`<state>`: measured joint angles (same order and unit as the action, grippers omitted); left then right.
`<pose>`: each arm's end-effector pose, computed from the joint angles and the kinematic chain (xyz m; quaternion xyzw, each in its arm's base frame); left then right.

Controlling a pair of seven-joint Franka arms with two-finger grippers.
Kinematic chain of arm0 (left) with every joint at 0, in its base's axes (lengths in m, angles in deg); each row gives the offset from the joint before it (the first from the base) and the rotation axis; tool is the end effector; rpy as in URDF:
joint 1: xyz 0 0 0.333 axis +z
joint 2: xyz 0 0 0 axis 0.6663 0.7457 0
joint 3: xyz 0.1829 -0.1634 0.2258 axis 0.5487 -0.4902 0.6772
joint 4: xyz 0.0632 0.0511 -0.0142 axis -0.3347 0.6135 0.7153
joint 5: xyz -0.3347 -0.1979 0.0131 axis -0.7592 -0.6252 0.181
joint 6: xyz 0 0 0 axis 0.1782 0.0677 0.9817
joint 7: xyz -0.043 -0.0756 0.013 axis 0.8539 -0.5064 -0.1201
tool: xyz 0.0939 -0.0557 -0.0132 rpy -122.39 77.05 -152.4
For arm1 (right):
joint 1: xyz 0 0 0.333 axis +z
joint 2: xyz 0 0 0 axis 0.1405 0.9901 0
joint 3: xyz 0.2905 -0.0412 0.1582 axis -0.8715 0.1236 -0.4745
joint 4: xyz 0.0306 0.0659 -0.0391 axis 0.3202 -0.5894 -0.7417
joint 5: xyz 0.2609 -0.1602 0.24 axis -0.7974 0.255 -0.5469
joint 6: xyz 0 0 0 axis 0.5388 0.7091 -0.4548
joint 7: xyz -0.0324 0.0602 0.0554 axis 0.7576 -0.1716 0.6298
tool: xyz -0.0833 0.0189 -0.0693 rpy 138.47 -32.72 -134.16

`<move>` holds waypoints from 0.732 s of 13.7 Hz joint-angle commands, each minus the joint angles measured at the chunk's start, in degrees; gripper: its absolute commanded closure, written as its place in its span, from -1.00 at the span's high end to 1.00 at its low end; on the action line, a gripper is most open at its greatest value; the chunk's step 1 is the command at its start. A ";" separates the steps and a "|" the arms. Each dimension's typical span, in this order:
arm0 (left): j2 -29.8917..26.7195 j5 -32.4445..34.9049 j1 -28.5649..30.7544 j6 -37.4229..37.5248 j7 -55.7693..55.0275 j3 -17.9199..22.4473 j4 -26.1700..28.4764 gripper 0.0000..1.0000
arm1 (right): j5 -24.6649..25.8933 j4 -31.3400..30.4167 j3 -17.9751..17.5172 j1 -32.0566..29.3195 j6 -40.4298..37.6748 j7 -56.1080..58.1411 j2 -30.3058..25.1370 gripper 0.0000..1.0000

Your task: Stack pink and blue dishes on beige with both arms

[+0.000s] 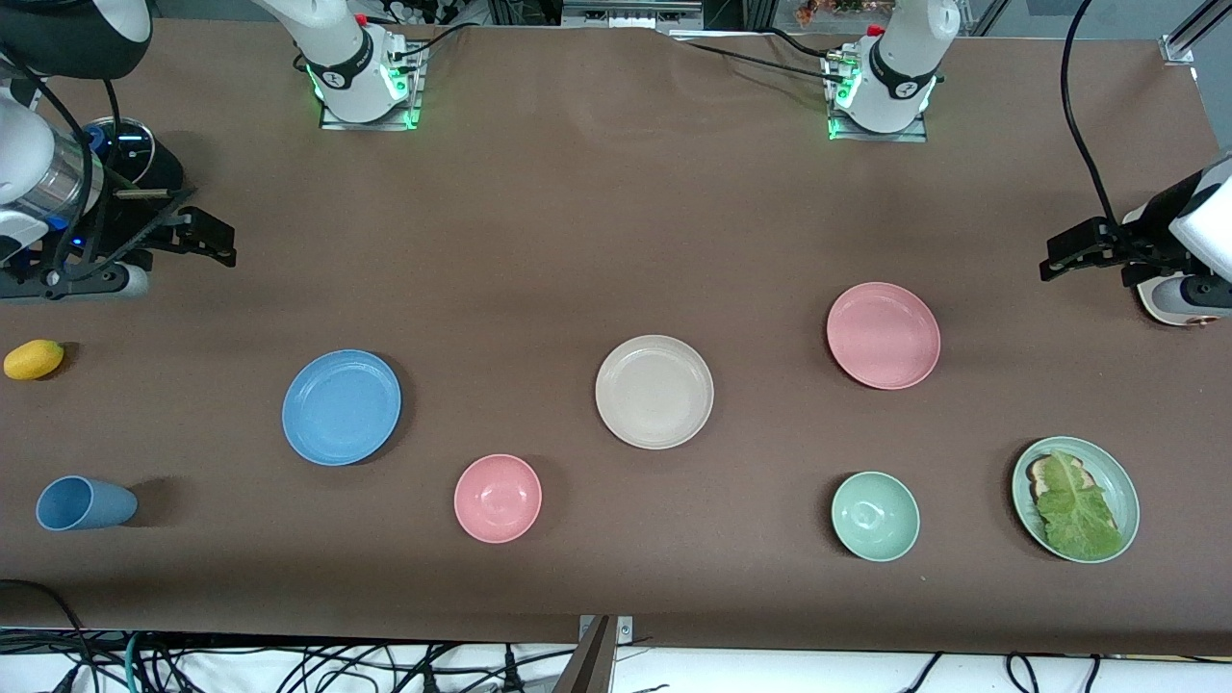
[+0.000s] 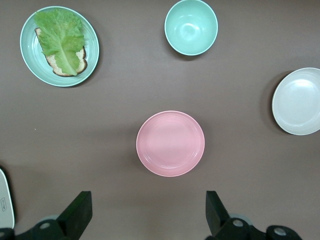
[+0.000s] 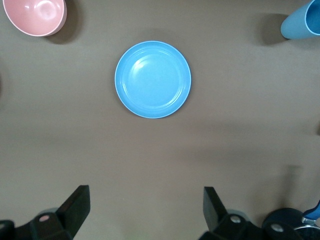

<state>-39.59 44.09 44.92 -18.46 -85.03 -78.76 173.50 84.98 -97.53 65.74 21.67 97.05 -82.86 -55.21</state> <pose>0.5892 0.0047 0.6054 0.9988 -0.0152 -0.0361 0.0278 0.5808 0.0579 0.5923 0.9985 0.0365 -0.0377 0.0125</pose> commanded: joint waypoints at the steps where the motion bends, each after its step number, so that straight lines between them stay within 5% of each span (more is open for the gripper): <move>1: 0.74 -2.25 0.46 0.40 0.78 -0.14 -1.69 1.00 | -0.60 0.48 -0.07 -0.41 -0.82 0.85 0.04 1.00; 10: 10.14 -2.61 -2.18 -0.39 0.78 -0.85 -1.07 1.00 | -0.60 0.48 -0.07 -0.41 -0.82 0.76 0.04 1.00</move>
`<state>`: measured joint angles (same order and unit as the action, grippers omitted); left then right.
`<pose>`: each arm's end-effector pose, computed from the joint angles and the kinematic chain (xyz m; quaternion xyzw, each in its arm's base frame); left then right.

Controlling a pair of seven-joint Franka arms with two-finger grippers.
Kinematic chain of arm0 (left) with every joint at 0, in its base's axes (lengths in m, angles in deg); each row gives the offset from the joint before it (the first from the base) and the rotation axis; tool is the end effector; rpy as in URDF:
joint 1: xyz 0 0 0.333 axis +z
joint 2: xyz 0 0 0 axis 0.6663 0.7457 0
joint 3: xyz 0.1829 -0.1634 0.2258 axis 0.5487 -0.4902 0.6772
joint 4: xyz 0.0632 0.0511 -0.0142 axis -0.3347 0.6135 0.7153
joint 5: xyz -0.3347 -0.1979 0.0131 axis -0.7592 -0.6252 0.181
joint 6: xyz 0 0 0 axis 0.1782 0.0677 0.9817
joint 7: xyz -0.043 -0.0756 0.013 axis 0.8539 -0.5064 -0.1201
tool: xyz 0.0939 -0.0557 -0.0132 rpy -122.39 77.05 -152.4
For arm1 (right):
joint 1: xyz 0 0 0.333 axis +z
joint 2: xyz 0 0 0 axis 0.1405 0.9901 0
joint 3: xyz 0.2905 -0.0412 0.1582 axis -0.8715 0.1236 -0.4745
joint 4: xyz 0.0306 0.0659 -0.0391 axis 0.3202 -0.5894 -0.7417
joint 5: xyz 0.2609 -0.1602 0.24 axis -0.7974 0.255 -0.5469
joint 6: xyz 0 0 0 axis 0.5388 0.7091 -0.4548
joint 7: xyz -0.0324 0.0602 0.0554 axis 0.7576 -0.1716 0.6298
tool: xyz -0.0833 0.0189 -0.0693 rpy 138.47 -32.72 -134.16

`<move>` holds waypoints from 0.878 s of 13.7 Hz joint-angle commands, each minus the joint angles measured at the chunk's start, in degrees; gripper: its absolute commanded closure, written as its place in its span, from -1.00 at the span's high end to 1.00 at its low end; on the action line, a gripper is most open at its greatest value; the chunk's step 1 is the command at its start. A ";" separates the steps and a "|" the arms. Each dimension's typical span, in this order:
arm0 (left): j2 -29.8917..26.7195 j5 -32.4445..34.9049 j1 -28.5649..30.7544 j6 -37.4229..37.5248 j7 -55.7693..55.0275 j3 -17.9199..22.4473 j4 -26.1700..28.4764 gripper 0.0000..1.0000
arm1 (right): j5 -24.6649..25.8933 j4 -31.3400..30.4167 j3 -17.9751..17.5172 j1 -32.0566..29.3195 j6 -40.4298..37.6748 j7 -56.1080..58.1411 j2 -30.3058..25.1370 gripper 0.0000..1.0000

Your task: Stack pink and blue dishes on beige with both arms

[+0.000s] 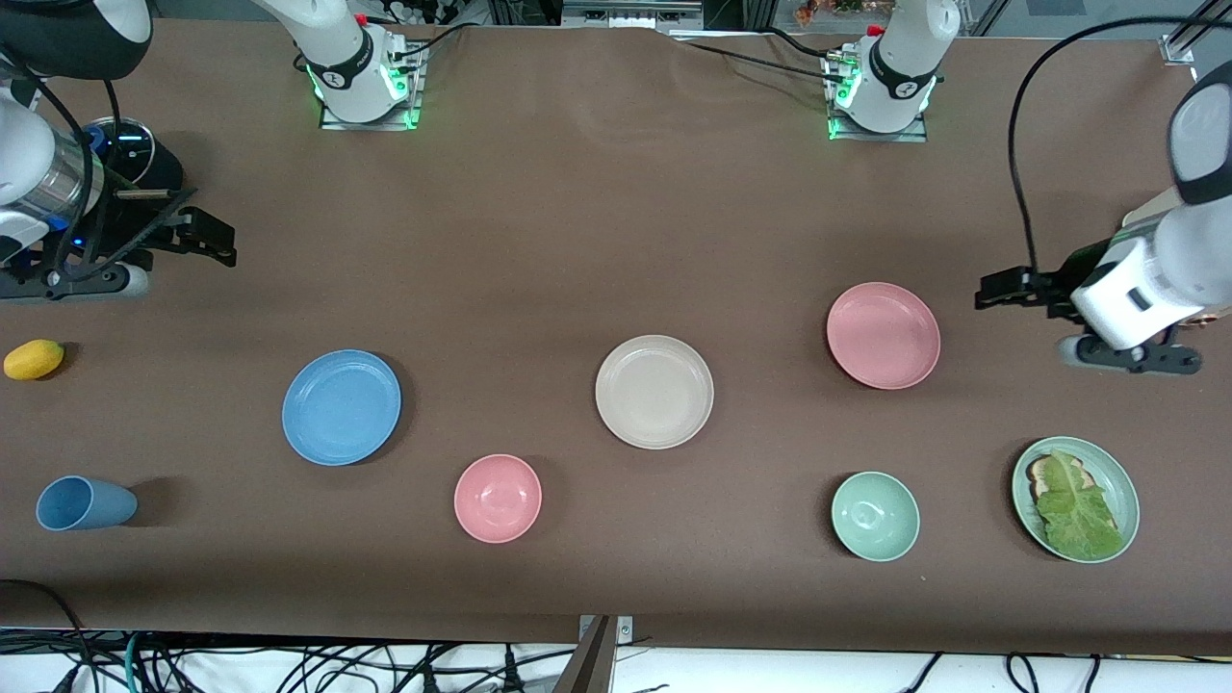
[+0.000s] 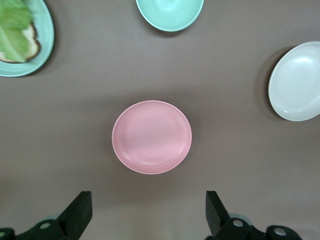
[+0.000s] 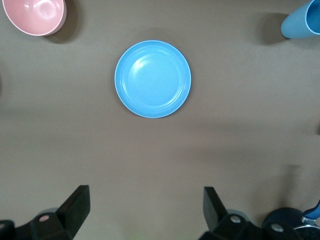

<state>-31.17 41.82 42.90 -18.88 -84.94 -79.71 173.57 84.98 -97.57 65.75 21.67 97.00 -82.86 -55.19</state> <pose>0.6229 -0.0289 0.5167 0.9922 -0.0380 -0.1066 0.0521 0.5807 0.0578 0.5917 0.9985 0.0364 -0.0387 0.0125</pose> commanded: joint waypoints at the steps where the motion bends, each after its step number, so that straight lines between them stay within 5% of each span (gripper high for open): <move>1: 2.68 -0.43 -0.07 0.12 0.61 0.10 -1.14 1.00 | -0.60 0.52 -0.08 -0.41 -0.76 0.76 0.02 1.00; 9: 11.74 -0.43 5.46 -1.54 0.96 0.54 0.88 1.00 | -0.60 0.61 -0.08 -0.41 -0.33 0.24 0.02 1.00; 12: 13.15 -0.43 8.27 -8.29 1.66 0.54 4.73 1.00 | -0.60 0.69 -0.08 -0.41 0.03 0.24 0.02 1.00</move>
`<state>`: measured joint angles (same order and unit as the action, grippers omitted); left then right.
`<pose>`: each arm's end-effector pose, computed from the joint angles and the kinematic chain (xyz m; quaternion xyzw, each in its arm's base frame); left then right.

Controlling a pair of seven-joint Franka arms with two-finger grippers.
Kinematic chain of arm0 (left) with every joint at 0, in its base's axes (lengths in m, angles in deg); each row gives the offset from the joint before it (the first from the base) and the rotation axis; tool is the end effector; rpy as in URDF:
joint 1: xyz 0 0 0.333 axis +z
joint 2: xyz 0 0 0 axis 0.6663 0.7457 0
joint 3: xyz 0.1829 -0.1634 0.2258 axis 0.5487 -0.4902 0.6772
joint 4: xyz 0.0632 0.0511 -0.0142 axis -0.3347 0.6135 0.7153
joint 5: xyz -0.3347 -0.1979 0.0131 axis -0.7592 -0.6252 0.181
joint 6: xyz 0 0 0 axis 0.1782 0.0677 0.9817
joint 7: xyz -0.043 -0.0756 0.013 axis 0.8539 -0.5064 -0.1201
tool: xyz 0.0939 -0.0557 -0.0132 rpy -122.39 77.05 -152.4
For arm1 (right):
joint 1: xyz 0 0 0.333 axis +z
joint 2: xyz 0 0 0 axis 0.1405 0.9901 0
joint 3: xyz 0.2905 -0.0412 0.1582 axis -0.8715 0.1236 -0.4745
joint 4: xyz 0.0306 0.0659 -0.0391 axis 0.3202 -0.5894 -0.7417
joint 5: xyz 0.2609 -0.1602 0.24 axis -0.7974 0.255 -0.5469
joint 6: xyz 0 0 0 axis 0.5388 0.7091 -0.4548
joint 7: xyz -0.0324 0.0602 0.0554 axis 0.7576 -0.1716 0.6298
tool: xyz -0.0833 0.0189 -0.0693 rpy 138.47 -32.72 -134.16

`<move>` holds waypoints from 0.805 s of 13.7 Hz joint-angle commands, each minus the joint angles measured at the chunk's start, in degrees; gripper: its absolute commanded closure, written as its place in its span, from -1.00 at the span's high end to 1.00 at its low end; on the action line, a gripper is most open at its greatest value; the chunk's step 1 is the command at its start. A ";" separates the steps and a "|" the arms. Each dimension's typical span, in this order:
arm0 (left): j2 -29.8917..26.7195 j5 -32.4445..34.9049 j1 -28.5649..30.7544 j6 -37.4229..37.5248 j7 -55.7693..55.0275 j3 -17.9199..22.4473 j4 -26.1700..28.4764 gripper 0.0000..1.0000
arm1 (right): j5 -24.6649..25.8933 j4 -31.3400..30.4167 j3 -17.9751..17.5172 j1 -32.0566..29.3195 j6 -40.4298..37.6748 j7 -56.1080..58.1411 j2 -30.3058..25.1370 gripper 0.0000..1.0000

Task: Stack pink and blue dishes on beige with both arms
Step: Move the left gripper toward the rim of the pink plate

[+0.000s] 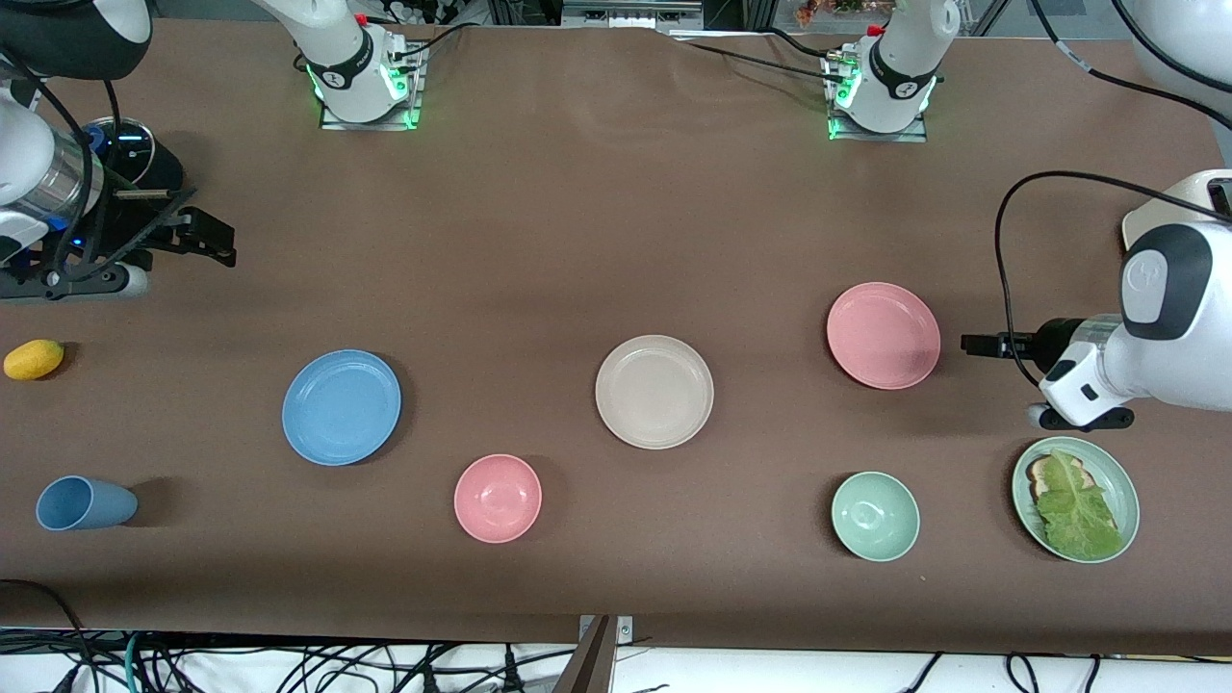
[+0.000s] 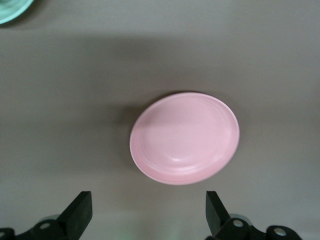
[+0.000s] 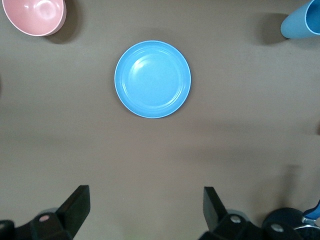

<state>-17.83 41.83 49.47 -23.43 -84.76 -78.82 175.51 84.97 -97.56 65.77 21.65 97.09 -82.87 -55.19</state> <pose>0.6502 0.0552 0.3566 0.9780 0.0325 -0.1950 0.0669 0.5810 0.0575 0.5919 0.9986 0.0359 -0.0378 0.0124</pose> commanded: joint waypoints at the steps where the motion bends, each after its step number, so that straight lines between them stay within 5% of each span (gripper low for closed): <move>1: -0.19 -0.61 1.97 -6.56 2.96 -0.43 4.89 1.00 | -0.60 0.69 -0.10 -0.39 -0.06 0.24 0.02 1.00; 11: -7.73 -5.17 1.63 -41.20 12.81 -0.34 29.77 1.00 | -0.51 1.82 -0.01 -1.44 0.29 0.33 1.25 1.00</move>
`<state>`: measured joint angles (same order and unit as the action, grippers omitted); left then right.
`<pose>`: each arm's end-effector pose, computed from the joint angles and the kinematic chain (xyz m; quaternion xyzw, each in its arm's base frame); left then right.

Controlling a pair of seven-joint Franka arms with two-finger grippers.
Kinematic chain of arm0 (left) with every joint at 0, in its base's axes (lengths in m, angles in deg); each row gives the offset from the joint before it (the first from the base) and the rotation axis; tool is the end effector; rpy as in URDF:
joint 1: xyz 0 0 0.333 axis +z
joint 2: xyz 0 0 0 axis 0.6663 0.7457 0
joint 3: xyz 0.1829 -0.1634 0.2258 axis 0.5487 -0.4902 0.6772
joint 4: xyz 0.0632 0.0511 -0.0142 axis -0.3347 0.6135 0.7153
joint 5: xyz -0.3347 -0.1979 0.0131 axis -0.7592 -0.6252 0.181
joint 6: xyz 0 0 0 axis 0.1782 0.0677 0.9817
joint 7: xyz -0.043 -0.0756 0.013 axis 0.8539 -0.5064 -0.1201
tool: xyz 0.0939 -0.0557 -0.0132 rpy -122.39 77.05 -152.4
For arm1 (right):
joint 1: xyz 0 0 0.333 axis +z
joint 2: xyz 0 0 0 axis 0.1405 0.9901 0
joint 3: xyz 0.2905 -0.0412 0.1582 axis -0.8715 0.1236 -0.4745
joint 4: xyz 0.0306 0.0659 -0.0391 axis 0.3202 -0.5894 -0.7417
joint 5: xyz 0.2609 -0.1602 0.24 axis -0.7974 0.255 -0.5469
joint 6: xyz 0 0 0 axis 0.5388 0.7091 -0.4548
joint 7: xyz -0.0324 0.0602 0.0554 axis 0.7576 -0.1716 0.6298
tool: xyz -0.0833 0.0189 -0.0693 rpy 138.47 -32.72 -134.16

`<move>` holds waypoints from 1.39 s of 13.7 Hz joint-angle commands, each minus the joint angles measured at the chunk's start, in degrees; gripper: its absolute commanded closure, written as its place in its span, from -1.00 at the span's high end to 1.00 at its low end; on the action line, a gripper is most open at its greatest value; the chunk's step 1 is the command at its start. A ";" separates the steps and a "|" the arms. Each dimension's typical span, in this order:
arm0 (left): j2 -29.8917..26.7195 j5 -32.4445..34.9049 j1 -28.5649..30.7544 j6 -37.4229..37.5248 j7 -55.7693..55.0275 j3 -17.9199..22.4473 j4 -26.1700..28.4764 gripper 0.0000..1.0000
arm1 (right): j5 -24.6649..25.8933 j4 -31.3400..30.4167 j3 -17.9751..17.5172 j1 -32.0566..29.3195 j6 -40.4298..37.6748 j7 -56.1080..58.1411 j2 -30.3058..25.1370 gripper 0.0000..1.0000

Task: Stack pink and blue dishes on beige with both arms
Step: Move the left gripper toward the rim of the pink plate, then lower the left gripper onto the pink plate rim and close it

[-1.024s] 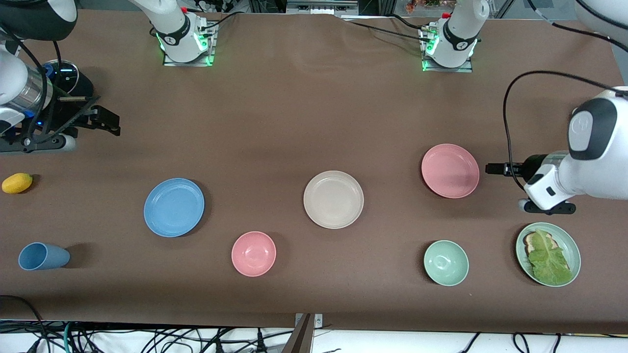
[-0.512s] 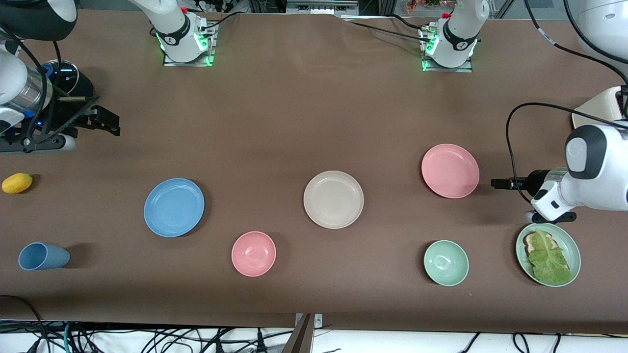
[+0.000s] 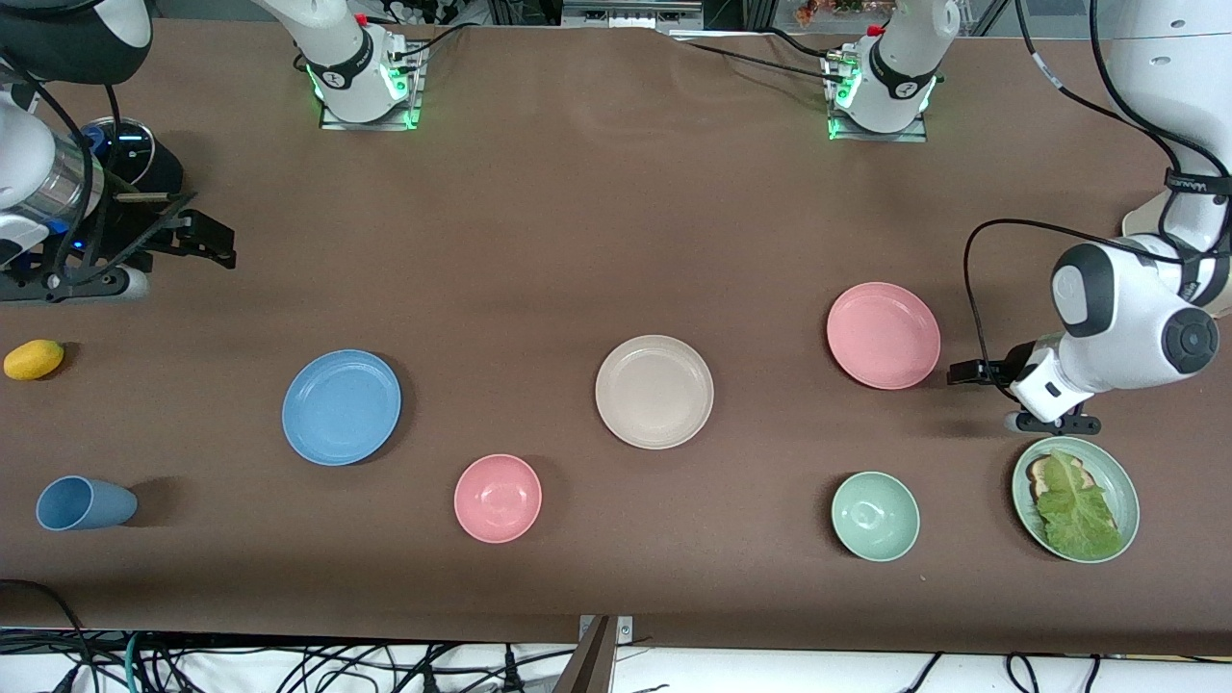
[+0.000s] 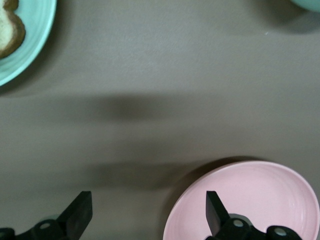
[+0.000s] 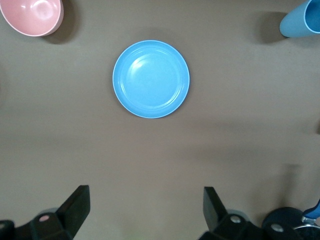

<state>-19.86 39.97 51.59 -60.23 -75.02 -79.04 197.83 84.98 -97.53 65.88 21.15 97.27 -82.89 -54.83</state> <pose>0.6207 0.0766 0.2553 0.9969 -0.0040 -0.0467 0.0635 0.5835 0.0517 0.5888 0.9987 0.0305 -0.0391 0.0129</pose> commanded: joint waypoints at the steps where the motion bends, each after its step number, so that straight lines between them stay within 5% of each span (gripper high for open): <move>1: -6.59 -4.63 -0.84 -5.55 3.60 -0.12 9.04 1.00 | -0.51 2.23 -0.12 -0.95 0.12 0.27 1.07 1.00; 5: -7.30 -11.83 -2.60 -9.58 6.48 -0.12 13.69 1.00 | -0.43 2.50 -0.21 -1.04 0.12 1.05 1.42 1.00; 11: -5.37 -25.02 -1.20 -13.12 29.07 -0.12 16.00 1.00 | -0.33 2.41 -0.12 -2.09 0.99 5.95 1.42 1.00; 19: -5.45 -25.21 -1.11 -13.29 37.62 -0.03 17.31 1.00 | -2.27 2.41 -0.29 -4.03 1.08 8.44 3.87 1.00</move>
<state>-24.87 16.85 51.26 -72.58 -40.41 -79.02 213.98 83.47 -96.59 65.91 17.37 98.72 -75.15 -53.25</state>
